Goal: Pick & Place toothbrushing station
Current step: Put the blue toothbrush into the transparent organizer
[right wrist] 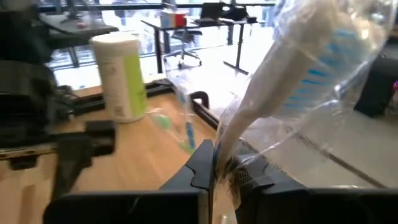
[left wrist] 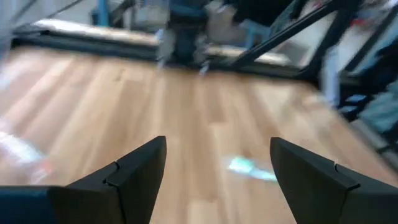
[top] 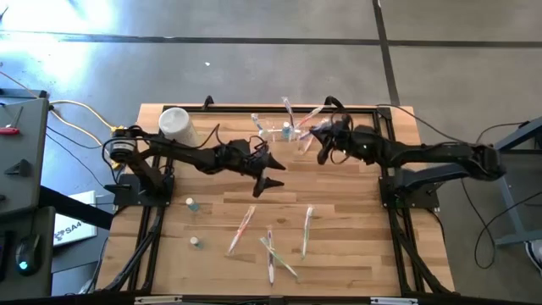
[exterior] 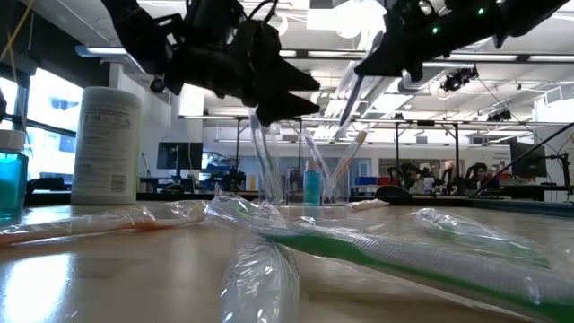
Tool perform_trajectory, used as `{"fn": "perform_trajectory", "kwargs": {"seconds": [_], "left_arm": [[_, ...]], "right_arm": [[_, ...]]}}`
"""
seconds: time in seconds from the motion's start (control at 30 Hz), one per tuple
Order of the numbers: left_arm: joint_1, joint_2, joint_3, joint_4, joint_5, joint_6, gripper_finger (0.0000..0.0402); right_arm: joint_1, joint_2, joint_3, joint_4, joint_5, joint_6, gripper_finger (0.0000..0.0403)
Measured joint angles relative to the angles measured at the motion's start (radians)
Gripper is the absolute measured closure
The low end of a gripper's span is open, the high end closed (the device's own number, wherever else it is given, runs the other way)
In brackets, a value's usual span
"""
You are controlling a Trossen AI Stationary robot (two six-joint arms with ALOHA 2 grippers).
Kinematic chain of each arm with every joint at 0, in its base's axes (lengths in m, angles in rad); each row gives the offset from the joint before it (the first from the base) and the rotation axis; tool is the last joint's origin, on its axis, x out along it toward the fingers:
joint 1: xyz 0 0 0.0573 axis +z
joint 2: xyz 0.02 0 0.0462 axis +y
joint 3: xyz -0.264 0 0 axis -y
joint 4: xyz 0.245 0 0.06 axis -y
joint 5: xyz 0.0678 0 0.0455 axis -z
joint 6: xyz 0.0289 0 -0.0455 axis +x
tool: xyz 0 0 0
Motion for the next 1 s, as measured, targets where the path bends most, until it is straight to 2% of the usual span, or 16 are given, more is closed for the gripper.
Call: {"fn": "perform_trajectory", "kwargs": {"seconds": [0.2,0.4,0.57,0.83,1.0], "left_arm": [[0.000,-0.094,0.000,-0.141,-0.092,0.058,0.0119],[0.000,-0.187,0.000,-0.286,-0.178,0.062,0.0119],[0.000,-0.239,0.000,-0.387,-0.256,0.057,0.0119],[0.000,-0.259,0.000,-0.429,-0.272,0.054,0.0119],[0.000,-0.259,0.000,-0.435,-0.272,0.032,0.0119]], "right_arm": [[-0.096,0.114,0.000,0.088,-0.049,0.028,0.0384],[-0.175,0.244,0.000,0.209,-0.080,0.028,0.0384],[-0.215,0.321,0.000,0.239,-0.090,0.028,0.0384],[-0.228,0.391,0.054,0.216,-0.087,0.001,0.0384],[-0.230,0.423,0.143,0.027,-0.059,0.000,0.0384]]}}
